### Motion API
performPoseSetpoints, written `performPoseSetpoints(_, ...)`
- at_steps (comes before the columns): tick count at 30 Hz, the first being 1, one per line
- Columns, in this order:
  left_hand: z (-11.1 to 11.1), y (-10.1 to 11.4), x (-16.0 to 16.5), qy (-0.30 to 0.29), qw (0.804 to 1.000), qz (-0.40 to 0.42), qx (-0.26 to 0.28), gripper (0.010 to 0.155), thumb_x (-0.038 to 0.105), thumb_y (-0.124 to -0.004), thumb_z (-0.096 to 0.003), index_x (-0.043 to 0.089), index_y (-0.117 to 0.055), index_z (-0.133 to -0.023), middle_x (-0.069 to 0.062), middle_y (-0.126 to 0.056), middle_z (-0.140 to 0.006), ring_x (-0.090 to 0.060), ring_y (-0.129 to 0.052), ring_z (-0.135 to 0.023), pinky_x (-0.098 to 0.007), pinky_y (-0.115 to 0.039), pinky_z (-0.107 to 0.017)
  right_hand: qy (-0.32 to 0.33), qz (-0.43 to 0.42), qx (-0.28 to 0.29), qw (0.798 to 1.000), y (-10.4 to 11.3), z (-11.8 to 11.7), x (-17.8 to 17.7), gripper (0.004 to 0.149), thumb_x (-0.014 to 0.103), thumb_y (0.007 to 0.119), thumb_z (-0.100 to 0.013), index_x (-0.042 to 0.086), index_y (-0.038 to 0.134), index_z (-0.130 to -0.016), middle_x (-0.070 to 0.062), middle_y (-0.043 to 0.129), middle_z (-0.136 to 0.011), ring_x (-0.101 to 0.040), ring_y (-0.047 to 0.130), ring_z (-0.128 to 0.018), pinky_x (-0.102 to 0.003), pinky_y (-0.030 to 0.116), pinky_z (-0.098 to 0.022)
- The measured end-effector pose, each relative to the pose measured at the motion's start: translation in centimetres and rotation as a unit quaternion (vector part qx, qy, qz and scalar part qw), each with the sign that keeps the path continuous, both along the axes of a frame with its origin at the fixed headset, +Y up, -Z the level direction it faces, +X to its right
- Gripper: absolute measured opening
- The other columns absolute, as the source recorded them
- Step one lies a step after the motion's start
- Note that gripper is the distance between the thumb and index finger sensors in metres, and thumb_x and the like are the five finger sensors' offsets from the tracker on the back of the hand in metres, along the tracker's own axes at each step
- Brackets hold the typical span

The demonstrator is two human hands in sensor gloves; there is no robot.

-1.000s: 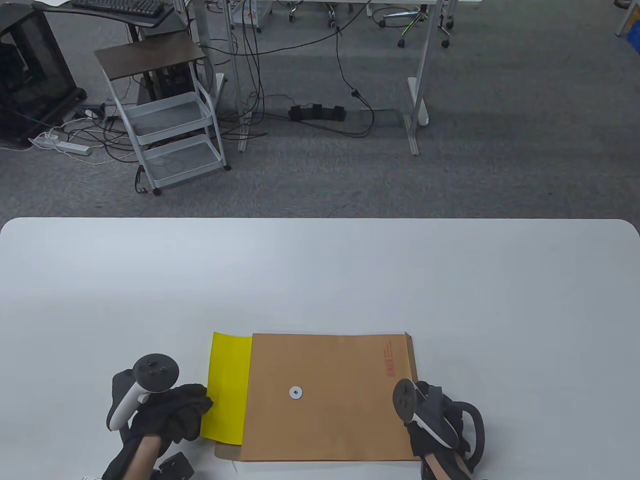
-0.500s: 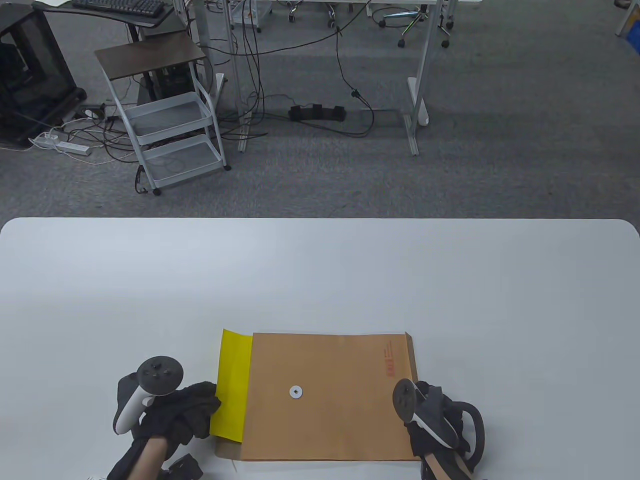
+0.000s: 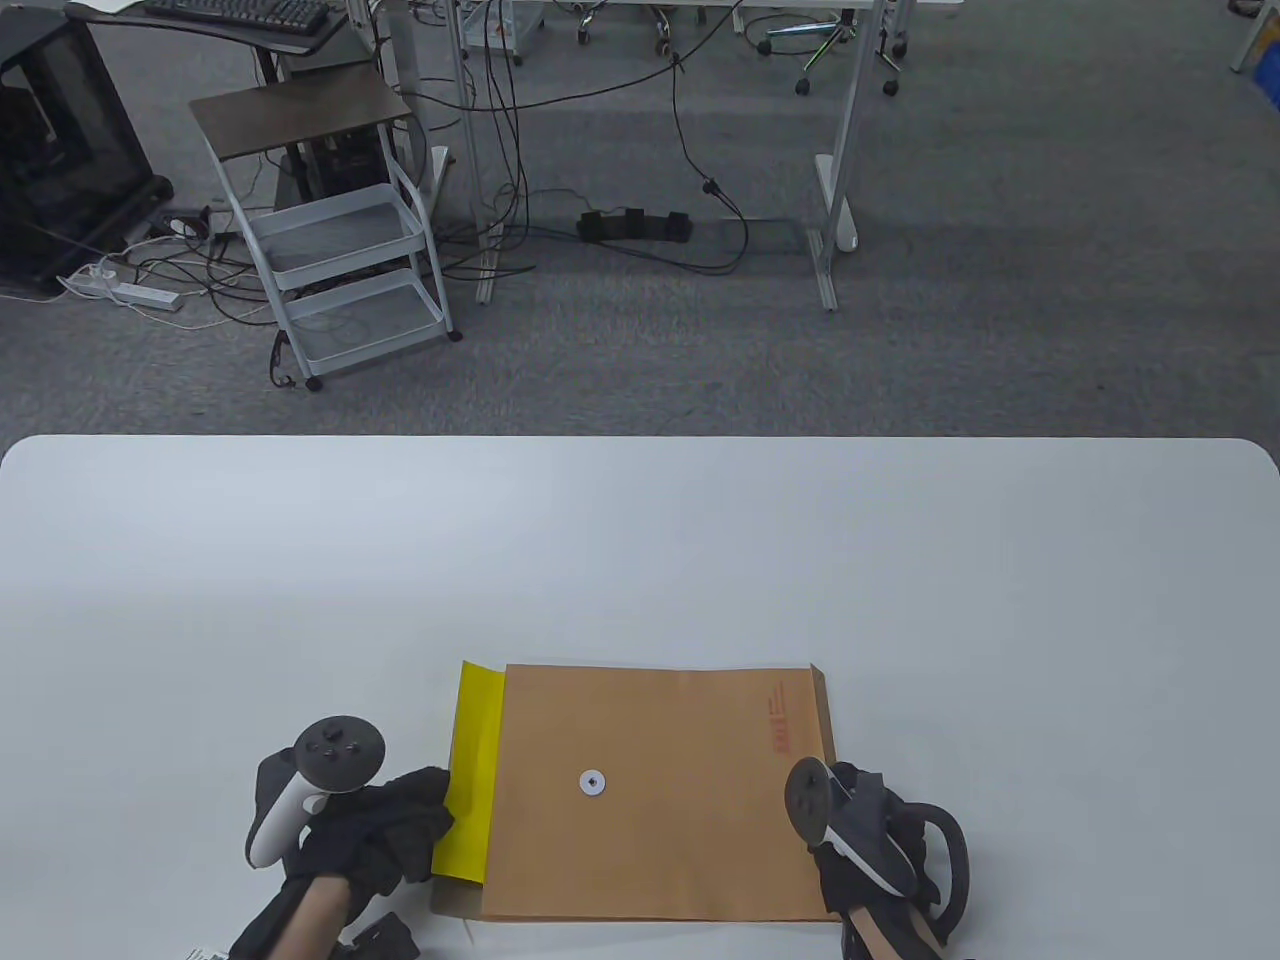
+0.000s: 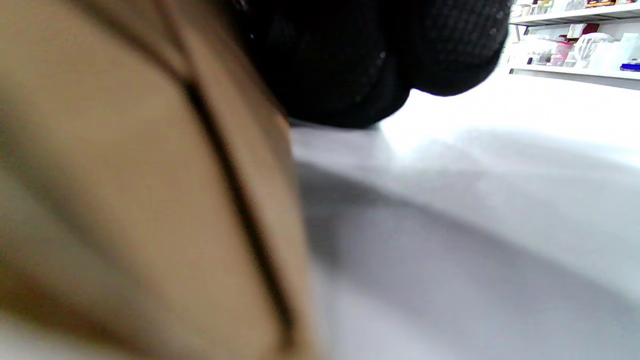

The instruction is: Insert cardstock into document pouch

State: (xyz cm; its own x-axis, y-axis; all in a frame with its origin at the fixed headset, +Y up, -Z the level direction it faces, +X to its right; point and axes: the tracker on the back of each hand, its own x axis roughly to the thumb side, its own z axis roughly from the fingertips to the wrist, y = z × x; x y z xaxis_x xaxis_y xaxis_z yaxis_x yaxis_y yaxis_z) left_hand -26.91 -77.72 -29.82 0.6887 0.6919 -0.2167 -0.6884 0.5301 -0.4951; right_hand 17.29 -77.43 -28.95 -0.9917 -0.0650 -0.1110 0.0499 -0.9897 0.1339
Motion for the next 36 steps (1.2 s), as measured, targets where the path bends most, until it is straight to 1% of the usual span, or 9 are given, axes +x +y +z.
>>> performPoseSetpoints(19,0.0,-1.3,0.9,0.009,0.992,0.113,-0.059,0.05,0.014,-0.073,-0.0636,0.009,-0.062,-0.112,-0.017,-0.093,-0.092,-0.023,-0.11,-0.061,-0.035,-0.095,-0.049,0.005,0.01,-0.005,1.0,0.1,0.1,-0.2,0.026,0.017,0.058,-0.079,-0.002,0.065,-0.096,-0.011,0.085,-0.066,-0.016,0.094,-0.042,-0.04,0.08,-0.043)
performPoseSetpoints(24,-0.2,-1.5,1.1,0.0,0.99,0.122,-0.073,0.05,0.013,-0.073,-0.0632,0.008,-0.062,-0.112,-0.017,-0.094,-0.092,-0.023,-0.111,-0.06,-0.034,-0.096,-0.048,0.004,0.007,-0.005,1.0,0.1,0.2,-0.2,0.022,0.012,0.056,-0.082,-0.002,0.065,-0.096,-0.011,0.085,-0.066,-0.016,0.094,-0.042,-0.04,0.08,-0.043)
performPoseSetpoints(25,-0.2,-1.5,1.1,-0.004,0.989,0.125,-0.076,0.05,0.013,-0.073,-0.0628,0.007,-0.063,-0.112,-0.017,-0.094,-0.091,-0.024,-0.111,-0.06,-0.035,-0.096,-0.048,0.005,0.006,-0.004,1.0,0.1,0.2,-0.2,0.031,0.021,0.06,-0.076,-0.002,0.065,-0.096,-0.011,0.085,-0.066,-0.016,0.094,-0.042,-0.04,0.08,-0.043)
performPoseSetpoints(26,-0.4,-1.3,0.9,-0.007,0.988,0.127,-0.083,0.05,0.012,-0.074,-0.0625,0.006,-0.063,-0.111,-0.017,-0.095,-0.091,-0.024,-0.111,-0.059,-0.036,-0.096,-0.048,0.005,0.005,-0.004,1.0,0.1,0.1,-0.2,0.049,0.034,0.063,-0.063,-0.002,0.065,-0.096,-0.011,0.085,-0.066,-0.016,0.094,-0.042,-0.04,0.08,-0.043)
performPoseSetpoints(27,-0.5,-1.2,0.8,-0.009,0.988,0.126,-0.089,0.05,0.012,-0.074,-0.0624,0.006,-0.064,-0.111,-0.016,-0.095,-0.092,-0.024,-0.111,-0.059,-0.036,-0.096,-0.048,0.006,0.003,-0.004,1.0,0.1,0.2,-0.2,0.023,0.014,0.056,-0.082,-0.002,0.065,-0.096,-0.011,0.085,-0.066,-0.016,0.094,-0.042,-0.04,0.08,-0.043)
performPoseSetpoints(29,-0.7,-0.6,0.4,-0.023,0.987,0.127,-0.096,0.05,0.012,-0.075,-0.0623,0.005,-0.065,-0.111,-0.016,-0.096,-0.092,-0.025,-0.112,-0.058,-0.036,-0.096,-0.047,0.006,-0.002,-0.002,1.0,0.1,0.1,-0.2,0.018,0.008,0.054,-0.086,-0.002,0.066,-0.096,-0.011,0.085,-0.066,-0.016,0.094,-0.042,-0.041,0.08,-0.043)
performPoseSetpoints(30,-0.8,-0.4,0.1,-0.026,0.988,0.122,-0.095,0.05,0.011,-0.075,-0.0622,0.005,-0.066,-0.111,-0.016,-0.096,-0.091,-0.025,-0.112,-0.058,-0.036,-0.096,-0.047,0.006,-0.002,-0.003,1.0,0.1,0.1,-0.2,0.052,0.036,0.063,-0.06,-0.001,0.065,-0.096,-0.011,0.085,-0.066,-0.016,0.094,-0.042,-0.041,0.08,-0.043)
performPoseSetpoints(31,-0.8,-0.2,-0.2,-0.028,0.988,0.119,-0.093,0.05,0.012,-0.075,-0.0625,0.005,-0.066,-0.111,-0.016,-0.096,-0.091,-0.025,-0.112,-0.058,-0.036,-0.096,-0.047,0.006,-0.002,-0.003,1.0,0.1,0.1,-0.2,0.019,0.009,0.054,-0.085,-0.001,0.065,-0.096,-0.011,0.085,-0.066,-0.016,0.094,-0.042,-0.041,0.08,-0.043)
performPoseSetpoints(36,-0.7,-0.8,-0.3,-0.027,0.986,0.129,-0.101,0.05,0.012,-0.075,-0.0626,0.005,-0.066,-0.111,-0.017,-0.096,-0.091,-0.025,-0.112,-0.057,-0.036,-0.096,-0.047,0.008,0.002,-0.003,1.0,0.1,0.1,-0.3,0.019,0.008,0.054,-0.085,-0.001,0.065,-0.096,-0.011,0.085,-0.066,-0.016,0.094,-0.043,-0.041,0.08,-0.043)
